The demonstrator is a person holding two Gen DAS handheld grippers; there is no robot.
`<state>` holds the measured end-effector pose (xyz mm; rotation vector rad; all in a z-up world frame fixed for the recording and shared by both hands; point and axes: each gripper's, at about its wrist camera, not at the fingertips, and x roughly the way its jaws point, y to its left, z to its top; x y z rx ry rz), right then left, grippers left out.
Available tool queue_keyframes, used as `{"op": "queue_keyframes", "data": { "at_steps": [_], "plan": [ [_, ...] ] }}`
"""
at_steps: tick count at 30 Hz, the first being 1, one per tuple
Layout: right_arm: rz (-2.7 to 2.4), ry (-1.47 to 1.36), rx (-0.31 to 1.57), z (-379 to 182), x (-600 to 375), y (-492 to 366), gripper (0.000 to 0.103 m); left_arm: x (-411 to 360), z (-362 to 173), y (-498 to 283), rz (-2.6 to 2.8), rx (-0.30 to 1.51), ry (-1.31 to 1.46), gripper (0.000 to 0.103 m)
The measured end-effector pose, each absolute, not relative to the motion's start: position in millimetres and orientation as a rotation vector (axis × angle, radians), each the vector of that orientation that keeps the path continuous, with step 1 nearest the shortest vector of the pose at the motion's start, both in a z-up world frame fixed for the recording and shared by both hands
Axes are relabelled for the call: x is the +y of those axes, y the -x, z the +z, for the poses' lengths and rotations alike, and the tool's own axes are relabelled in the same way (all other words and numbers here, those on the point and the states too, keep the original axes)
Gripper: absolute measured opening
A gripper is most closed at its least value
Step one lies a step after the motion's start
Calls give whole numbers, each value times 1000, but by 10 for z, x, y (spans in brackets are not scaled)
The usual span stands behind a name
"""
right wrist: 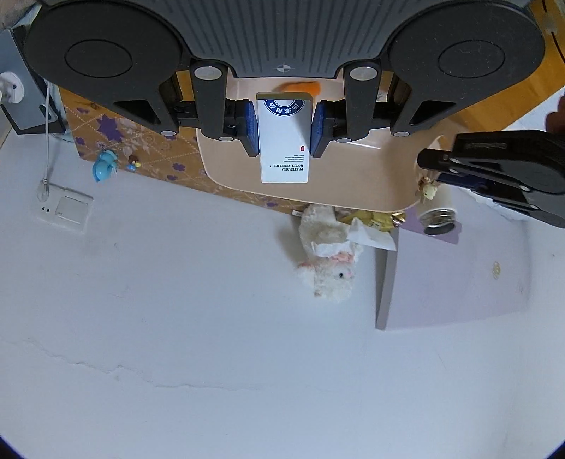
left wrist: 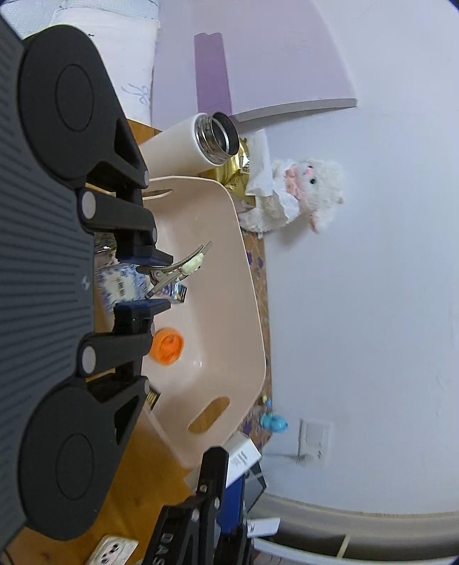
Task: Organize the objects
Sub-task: 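Drop the hair clip into the basket while the right tool drops the white packet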
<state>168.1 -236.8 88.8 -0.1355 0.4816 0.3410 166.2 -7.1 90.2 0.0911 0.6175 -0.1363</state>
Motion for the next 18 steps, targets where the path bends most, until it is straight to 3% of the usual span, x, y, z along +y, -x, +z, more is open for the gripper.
{"op": "queue_keyframes", "data": {
  "at_steps": [14,16,18],
  "plan": [
    [305,145,716,272,-2152,-2334,29,-140,271,-2433,-93,867,-116,21],
    [297,145,723,247,-2155,-2327,40,-150,239,-2462,-93,889,-112,22],
    [290,137,710,269,-2181,-2291,44,-139,231,-2481,-97,905,-105,23]
  ]
}}
